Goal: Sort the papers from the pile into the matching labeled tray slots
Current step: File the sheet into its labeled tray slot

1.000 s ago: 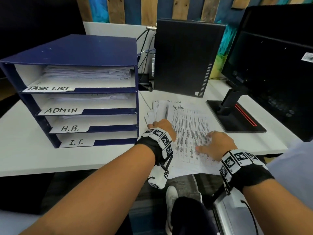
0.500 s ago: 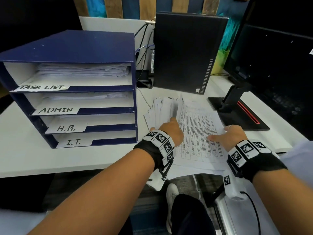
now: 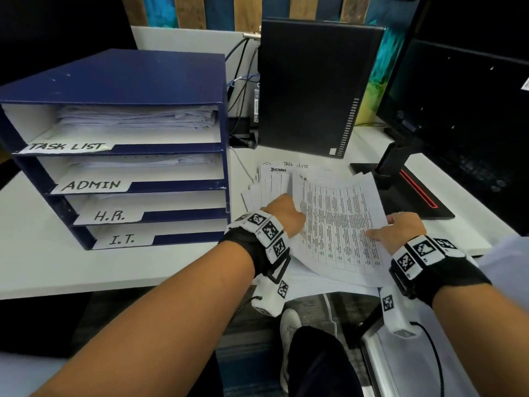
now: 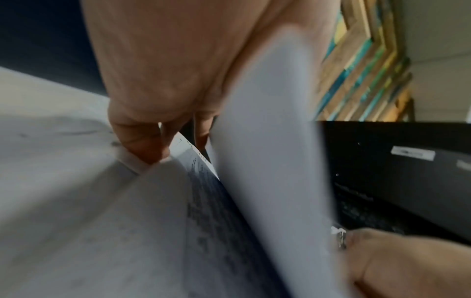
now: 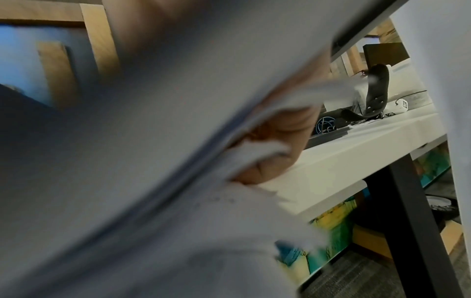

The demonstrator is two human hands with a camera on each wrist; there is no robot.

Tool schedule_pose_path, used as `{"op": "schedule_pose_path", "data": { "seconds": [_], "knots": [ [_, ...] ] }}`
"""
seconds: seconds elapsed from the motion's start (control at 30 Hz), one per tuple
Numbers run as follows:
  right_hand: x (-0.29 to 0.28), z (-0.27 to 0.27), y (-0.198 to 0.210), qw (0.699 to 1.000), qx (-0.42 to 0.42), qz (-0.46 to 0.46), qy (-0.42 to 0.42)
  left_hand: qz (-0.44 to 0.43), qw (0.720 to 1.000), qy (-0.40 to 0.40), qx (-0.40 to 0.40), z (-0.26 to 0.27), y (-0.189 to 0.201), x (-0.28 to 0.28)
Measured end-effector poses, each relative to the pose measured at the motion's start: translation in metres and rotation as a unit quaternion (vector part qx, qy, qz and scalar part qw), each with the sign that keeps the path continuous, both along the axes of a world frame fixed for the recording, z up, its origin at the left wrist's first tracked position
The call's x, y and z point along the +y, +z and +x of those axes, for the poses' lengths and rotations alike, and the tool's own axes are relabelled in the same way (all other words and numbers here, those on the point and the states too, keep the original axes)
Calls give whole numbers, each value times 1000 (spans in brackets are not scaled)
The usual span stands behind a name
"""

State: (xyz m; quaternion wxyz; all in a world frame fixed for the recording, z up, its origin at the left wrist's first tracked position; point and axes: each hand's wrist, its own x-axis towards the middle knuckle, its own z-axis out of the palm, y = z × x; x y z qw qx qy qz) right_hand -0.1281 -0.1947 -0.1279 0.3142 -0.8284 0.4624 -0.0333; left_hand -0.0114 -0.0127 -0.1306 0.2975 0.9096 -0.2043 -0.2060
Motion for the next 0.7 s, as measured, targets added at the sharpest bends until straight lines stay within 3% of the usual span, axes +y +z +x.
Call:
{"op": "schedule_pose_path", "data": {
  "seconds": [0.07, 0.2, 0.43, 0.57, 0.7],
  "knots": [
    [0, -2, -3, 1000, -10, -6, -4, -43, 998, 31, 41, 4, 6, -4],
    [0, -4, -2, 1000, -17, -5, 0, -43, 992, 101, 63, 11, 11, -4],
    [0, -13, 8, 999, -46, -3, -1, -114, 985, 109, 72, -3, 13, 0],
    [1, -24, 19, 993, -117, -12, 0, -256, 955, 118, 89, -22, 17, 17],
    [13, -34, 34, 974, -219, 49, 40, -347, 921, 145, 96, -38, 21, 39]
  ]
}}
